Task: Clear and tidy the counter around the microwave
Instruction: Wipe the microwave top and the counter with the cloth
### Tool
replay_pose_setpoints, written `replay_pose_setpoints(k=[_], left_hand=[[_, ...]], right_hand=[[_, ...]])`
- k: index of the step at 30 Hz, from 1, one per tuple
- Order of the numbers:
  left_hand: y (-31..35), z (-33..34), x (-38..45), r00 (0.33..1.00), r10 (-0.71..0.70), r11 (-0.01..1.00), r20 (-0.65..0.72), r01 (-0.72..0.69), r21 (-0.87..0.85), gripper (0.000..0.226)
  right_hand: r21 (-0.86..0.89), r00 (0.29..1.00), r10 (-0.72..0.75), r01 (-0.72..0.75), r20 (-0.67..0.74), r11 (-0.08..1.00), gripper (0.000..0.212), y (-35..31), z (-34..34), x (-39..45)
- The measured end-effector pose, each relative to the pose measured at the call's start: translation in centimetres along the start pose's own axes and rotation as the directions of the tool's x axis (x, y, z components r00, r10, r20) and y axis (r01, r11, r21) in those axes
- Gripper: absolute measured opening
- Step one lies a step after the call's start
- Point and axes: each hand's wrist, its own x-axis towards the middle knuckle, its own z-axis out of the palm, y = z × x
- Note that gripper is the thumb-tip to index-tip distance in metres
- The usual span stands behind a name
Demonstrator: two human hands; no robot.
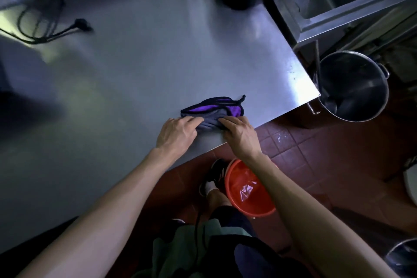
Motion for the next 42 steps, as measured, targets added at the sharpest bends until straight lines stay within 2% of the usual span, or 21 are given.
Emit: replay_pose_setpoints(k=[4, 8, 15, 22, 25, 31, 35, 42], left_hand=[[-2.5, -2.4, -7.2, 0.996, -0.037, 0.999, -0.08, 0.036, -0.016, 0.038], [-4.5, -5.5, -15.4, 0.972, -0.179, 0.984, -0.155, 0.177, -0.029, 0.035], [-8.8, -10.8, -28.3, 0.904, -0.345, 0.938, -0.252, 0.344, -0.051, 0.036], [-12.3, -13.9, -36.9, 0.803, -0.475, 0.87, -0.361, 0.49, -0.054, 0.038], [-14.1, -14.4, -38.9, 0.762, -0.515, 0.846, -0.393, 0.527, -0.088, 0.038], [-18.9, -16.0, -40.4, 0.685, -0.578, 0.801, -0.444, 0.58, -0.148, 0.039], [-23.4, -18.0, -39.5, 0.67, -0.592, 0.786, -0.447, 0.604, -0.135, 0.04], [-30.8, -22.3, -35.8, 0.68, -0.59, 0.784, -0.436, 0.611, -0.109, 0.038]], right_hand=[[0.037, 0.993, -0.115, 0.116, -0.03, 0.993, 0.036, -5.2, 1.8, -2.7], [0.062, 0.967, -0.249, 0.252, -0.061, 0.966, 0.036, -11.7, 3.5, -5.3], [0.073, 0.869, -0.487, 0.494, -0.088, 0.867, 0.032, -23.6, 6.6, -9.1], [0.057, 0.774, -0.633, 0.632, -0.004, 0.773, 0.044, -32.4, 8.9, -10.9], [0.062, 0.739, -0.673, 0.671, 0.035, 0.739, 0.039, -35.5, 9.6, -10.4], [0.072, 0.689, -0.724, 0.721, 0.027, 0.689, 0.038, -41.2, 11.4, -7.5], [0.111, 0.663, -0.748, 0.742, 0.025, 0.661, 0.039, -44.9, 12.3, -4.3], [0.155, 0.7, -0.714, 0.706, -0.007, 0.691, 0.038, -50.5, 12.6, 2.2]])
